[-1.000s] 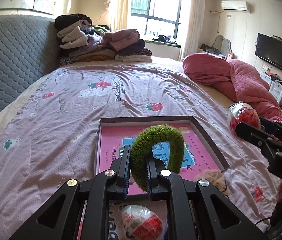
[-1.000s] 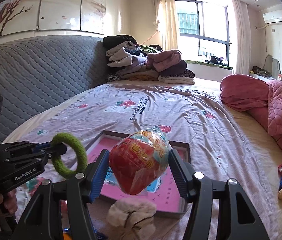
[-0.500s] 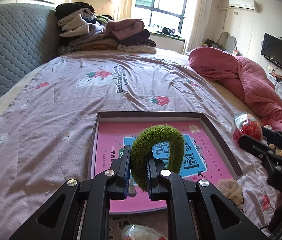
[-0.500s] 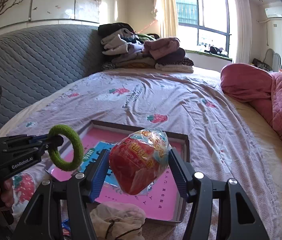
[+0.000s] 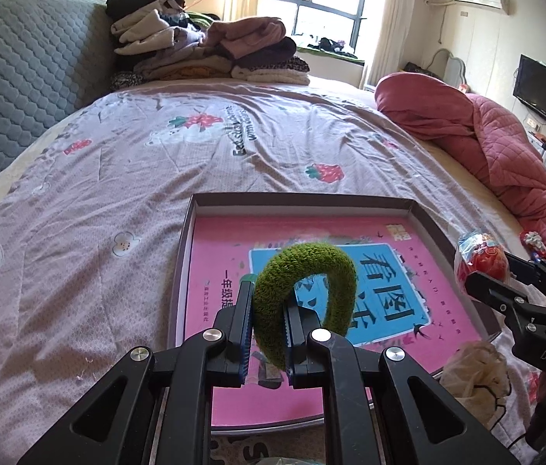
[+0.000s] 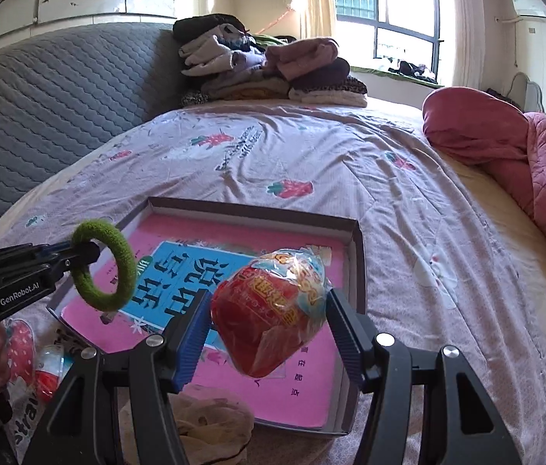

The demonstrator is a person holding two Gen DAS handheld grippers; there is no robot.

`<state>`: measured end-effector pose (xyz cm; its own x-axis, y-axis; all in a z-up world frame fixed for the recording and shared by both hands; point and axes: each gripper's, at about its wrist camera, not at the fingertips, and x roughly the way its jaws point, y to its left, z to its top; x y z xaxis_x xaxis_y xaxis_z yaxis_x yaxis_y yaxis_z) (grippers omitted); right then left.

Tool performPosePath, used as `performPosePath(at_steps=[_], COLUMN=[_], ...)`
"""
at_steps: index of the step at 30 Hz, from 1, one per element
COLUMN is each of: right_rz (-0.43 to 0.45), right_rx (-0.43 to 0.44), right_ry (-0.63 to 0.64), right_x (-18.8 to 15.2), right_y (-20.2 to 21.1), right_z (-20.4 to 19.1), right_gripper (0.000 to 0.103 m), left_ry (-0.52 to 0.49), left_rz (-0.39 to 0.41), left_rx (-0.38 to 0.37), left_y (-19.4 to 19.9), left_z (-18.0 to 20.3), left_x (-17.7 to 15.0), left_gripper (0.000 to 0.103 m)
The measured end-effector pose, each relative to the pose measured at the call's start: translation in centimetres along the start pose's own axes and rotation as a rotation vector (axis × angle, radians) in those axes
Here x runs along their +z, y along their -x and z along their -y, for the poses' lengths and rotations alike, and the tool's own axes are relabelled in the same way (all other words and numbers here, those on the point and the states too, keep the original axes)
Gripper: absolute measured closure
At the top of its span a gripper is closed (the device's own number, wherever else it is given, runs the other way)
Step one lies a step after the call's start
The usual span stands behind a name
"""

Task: Organize objects
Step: 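Carry the green ring with the left tool over the pink book box while the right tool carries the egg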

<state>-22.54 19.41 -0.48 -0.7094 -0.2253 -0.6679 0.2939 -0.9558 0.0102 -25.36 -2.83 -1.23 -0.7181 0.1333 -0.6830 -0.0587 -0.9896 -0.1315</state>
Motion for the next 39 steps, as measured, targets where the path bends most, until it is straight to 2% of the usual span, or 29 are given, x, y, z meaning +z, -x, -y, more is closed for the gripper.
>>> performPosePath(at_steps=[22,39], right_rz=[-0.135,-0.133], right_rx=[-0.002,-0.029], right_ry=[0.008,0.015], right_x=[-1.3,-1.3], right_y=[-4.4,-4.4], right_z=[-0.1,-0.2], right_gripper=[0.043,0.042], left_ry=[-0.015,-0.042], left_rz=[-0.061,-0.098], left_rx=[0.026,0.049], left_y=[-2.5,-3.7], left_z=[-0.6,-0.2], left_x=[-1.1,-1.8], left_gripper=[0.089,0.087])
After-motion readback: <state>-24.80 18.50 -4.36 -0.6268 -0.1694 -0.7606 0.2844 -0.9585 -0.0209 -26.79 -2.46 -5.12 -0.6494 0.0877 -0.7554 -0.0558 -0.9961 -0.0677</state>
